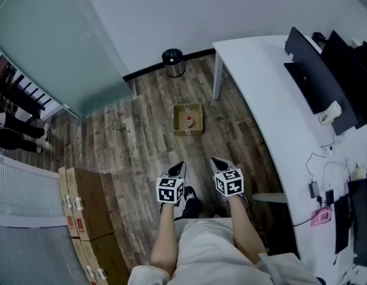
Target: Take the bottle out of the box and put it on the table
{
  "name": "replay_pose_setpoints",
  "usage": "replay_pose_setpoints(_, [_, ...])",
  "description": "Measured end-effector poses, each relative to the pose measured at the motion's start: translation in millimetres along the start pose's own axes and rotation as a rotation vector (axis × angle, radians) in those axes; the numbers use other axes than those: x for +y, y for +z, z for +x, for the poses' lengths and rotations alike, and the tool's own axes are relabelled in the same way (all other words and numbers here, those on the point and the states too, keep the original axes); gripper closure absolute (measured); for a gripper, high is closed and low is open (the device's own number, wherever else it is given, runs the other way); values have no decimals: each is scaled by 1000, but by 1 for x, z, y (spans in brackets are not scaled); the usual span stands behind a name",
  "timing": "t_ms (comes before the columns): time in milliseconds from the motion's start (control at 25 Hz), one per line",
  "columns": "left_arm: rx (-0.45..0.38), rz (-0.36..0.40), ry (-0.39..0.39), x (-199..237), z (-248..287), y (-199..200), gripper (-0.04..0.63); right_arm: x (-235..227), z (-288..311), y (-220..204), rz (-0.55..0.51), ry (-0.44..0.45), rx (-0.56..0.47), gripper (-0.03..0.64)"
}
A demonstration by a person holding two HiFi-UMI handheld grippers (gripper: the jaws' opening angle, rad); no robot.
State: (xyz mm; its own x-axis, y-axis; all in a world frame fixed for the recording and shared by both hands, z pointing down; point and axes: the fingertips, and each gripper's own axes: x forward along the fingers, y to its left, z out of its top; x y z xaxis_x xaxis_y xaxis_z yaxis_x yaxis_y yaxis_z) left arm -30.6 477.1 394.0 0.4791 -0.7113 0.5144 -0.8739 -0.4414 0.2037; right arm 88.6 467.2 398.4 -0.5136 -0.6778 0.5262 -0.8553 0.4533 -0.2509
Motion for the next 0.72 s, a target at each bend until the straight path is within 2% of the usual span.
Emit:
replay_pose_setpoints(240, [4, -6, -14, 43, 20, 17, 581, 3, 40, 21, -9, -16, 12, 578])
replay_pose_setpoints(520, [12, 1, -75, 80, 60, 38, 580, -11, 78, 41, 78, -72, 10, 578])
replay_pose_setpoints(720, [-28, -57, -86, 123, 64, 52, 581, 5, 116, 61, 58, -86, 4, 577])
